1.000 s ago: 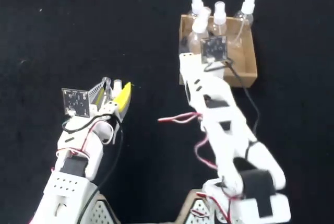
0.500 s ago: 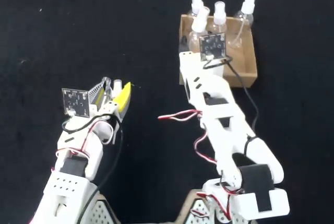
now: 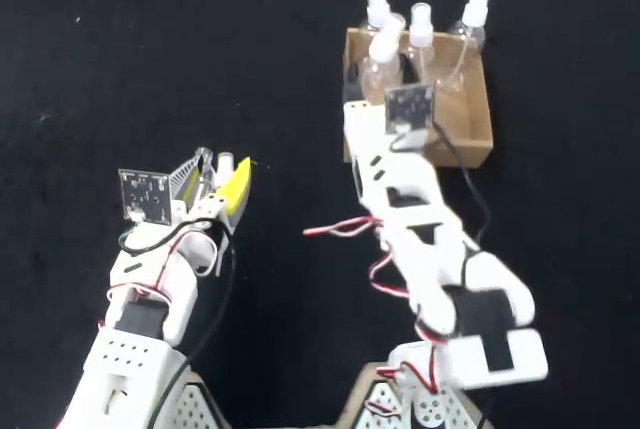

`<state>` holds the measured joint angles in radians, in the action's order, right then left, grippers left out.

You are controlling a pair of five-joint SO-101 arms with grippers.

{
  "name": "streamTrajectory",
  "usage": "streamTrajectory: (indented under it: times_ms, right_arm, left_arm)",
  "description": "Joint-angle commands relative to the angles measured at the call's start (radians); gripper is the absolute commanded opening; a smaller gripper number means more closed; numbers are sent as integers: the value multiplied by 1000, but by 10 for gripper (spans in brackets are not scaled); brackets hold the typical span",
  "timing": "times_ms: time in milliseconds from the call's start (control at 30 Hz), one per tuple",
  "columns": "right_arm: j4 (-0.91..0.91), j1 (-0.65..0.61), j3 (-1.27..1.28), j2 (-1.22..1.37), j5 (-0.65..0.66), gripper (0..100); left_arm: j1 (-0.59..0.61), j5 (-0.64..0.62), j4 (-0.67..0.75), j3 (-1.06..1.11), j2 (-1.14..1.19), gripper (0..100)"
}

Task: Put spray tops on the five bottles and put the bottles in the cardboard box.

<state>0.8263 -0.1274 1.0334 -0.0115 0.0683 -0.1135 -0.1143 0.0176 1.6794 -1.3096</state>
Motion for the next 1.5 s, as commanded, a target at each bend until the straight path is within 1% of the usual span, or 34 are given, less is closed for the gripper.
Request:
streamTrajectory:
  times_ms: [0,433,1467]
  right_arm:
    - [126,11,-7,36,0,191]
    - [123,9,-105,231,-5,191]
    - [123,11,-13,211,-6,194]
  left_arm:
    - [-13,9,0,27,-6,241]
    - [-13,9,2,27,-6,241]
    - [-15,9,2,27,-8,241]
